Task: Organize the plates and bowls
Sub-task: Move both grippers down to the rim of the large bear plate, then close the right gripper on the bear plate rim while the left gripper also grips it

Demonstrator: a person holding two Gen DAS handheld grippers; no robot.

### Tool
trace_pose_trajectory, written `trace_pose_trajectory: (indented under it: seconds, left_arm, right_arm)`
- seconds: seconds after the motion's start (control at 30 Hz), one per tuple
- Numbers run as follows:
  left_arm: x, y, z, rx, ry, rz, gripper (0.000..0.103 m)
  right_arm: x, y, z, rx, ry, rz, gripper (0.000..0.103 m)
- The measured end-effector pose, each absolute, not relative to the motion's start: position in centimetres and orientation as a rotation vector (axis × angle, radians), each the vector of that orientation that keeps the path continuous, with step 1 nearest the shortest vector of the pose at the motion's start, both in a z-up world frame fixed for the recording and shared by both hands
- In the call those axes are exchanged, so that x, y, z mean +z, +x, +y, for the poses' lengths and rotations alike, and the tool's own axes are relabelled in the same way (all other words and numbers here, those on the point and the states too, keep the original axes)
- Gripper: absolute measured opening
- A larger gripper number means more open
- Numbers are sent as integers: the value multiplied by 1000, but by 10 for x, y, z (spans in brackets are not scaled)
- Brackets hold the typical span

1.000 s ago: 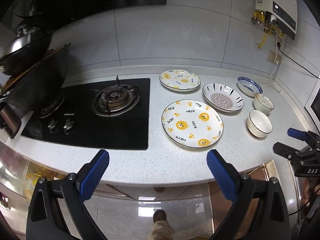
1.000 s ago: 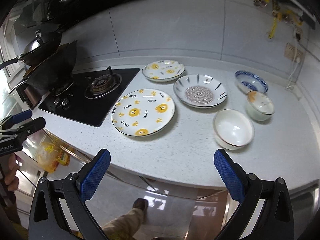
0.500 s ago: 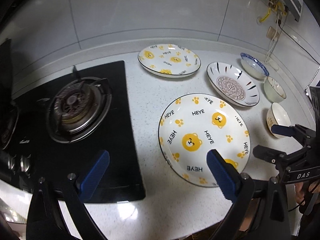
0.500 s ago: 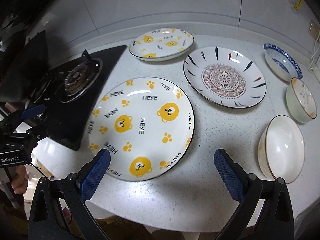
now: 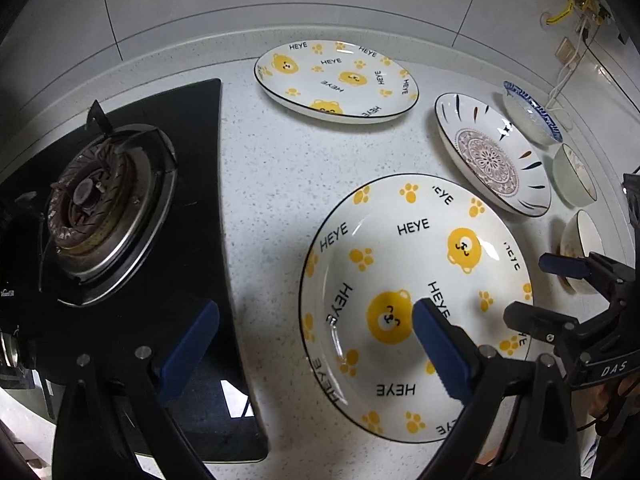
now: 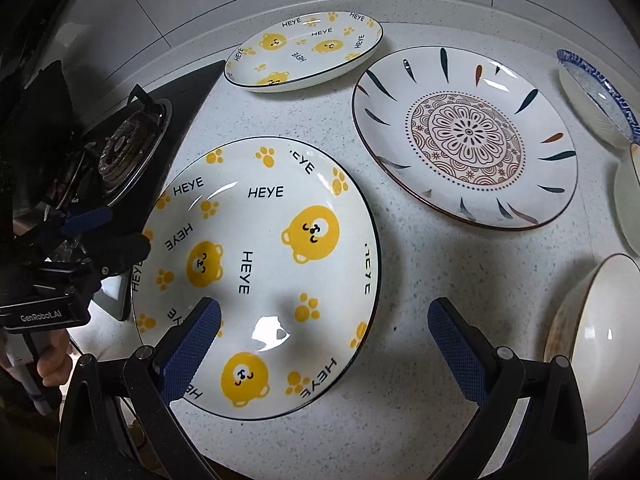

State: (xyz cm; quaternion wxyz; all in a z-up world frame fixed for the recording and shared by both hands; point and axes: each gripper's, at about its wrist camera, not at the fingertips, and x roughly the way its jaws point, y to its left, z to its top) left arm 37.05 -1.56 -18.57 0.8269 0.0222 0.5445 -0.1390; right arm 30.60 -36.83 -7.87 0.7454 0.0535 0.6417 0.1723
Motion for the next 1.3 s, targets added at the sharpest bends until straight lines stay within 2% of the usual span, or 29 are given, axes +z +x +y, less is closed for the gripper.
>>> trace_pose_trajectory:
  seconds: [0.4,0.77,1.07,1.23,1.3]
  left_arm:
    - [-206,381,-28,-306,7,1214,93]
    - [-219,384,-28,-305,-24,1250,93]
    - [-226,386,-28,-346,-80,1276,93]
    - [-226,388,-22,-374,-118,1279,93]
    - [-225,389,-19,-387,-140,1280,95]
  right_arm:
    - [-92,314,-375,391,136,1435,102]
    - [-101,315,-383,396,161,1456,91]
    - [-102,318,-386,419,180,1461,62]
    - [-103,320,-390,426,198,1467,38]
    - [-103,320,-391,423,188,1467,34]
